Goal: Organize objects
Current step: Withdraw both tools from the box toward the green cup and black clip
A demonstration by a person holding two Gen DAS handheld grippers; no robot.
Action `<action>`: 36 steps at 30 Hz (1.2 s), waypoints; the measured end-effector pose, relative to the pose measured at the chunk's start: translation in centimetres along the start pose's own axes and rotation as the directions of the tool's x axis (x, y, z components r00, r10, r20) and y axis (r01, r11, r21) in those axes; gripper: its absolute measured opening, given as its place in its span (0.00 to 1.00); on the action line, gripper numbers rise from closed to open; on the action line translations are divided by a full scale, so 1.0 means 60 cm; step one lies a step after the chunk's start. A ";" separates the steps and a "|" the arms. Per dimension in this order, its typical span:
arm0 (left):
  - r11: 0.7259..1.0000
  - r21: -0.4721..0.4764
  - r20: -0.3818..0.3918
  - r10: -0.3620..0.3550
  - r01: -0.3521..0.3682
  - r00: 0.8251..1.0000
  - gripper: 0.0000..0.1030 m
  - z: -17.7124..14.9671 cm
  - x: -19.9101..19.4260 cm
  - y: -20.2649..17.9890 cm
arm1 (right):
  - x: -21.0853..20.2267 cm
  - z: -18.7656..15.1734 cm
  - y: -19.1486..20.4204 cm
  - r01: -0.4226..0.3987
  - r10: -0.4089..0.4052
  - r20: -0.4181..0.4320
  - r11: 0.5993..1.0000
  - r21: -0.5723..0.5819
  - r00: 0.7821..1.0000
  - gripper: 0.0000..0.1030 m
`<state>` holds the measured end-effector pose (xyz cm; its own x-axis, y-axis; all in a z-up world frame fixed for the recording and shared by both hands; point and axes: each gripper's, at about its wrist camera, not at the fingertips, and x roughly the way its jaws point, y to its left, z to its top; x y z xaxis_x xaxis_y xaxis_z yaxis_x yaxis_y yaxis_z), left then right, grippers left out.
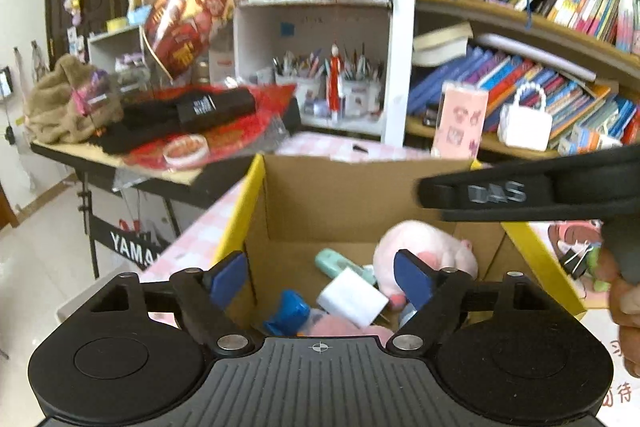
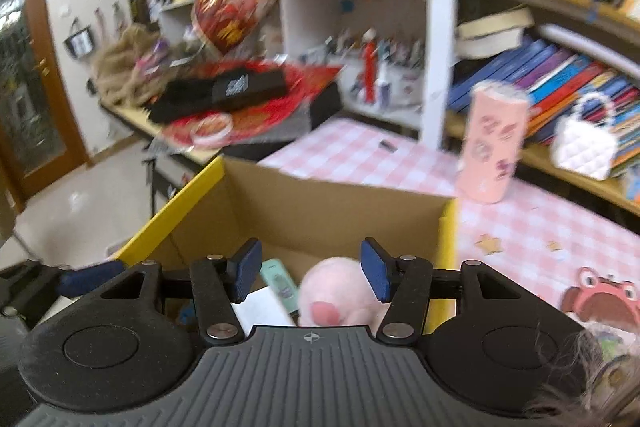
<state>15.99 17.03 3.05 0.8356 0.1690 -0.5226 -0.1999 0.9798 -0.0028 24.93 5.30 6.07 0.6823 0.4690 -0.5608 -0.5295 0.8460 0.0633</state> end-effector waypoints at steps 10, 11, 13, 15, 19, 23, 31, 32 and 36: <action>0.998 -0.065 0.066 -0.015 0.020 0.998 0.85 -0.015 -0.083 0.033 | -0.118 -0.068 -0.003 0.176 -0.184 0.109 0.981 0.078 0.977 0.53; 0.998 -0.066 0.068 -0.020 0.024 0.998 0.86 -0.020 -0.091 0.035 | -0.127 -0.077 0.000 0.189 -0.198 0.106 0.978 0.087 0.975 0.53; 0.998 -0.057 0.068 -0.026 0.030 0.997 0.86 -0.033 -0.106 0.036 | -0.143 -0.099 0.009 0.215 -0.225 0.094 0.971 0.104 0.970 0.53; 0.998 -0.045 0.055 -0.036 0.038 0.998 0.86 -0.049 -0.119 0.035 | -0.156 -0.119 0.021 0.234 -0.244 0.080 0.966 0.113 0.966 0.54; 0.998 -0.038 0.019 -0.057 0.058 0.998 0.87 -0.082 -0.142 0.035 | -0.178 -0.165 0.053 0.259 -0.265 0.042 0.959 0.111 0.963 0.54; 0.998 -0.032 0.001 -0.062 0.062 0.998 0.87 -0.110 -0.167 0.037 | -0.198 -0.200 0.085 0.268 -0.271 0.019 0.959 0.096 0.962 0.54; 0.998 -0.024 -0.024 -0.067 0.066 0.997 0.88 -0.154 -0.210 0.043 | -0.238 -0.255 0.131 0.289 -0.290 -0.004 0.953 0.091 0.957 0.57; 0.998 -0.019 -0.029 -0.068 0.067 0.997 0.88 -0.160 -0.214 0.043 | -0.243 -0.263 0.135 0.293 -0.293 -0.008 0.952 0.091 0.956 0.58; 0.998 0.006 -0.050 -0.067 0.068 0.996 0.90 -0.182 -0.229 0.037 | -0.259 -0.288 0.145 0.309 -0.308 -0.029 0.945 0.105 0.951 0.58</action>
<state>-1.54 15.74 0.95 0.8204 0.0971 -0.5634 -0.1400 0.9896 -0.0333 1.02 0.96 1.05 0.7970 0.1781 -0.5771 -0.2368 0.9712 -0.0273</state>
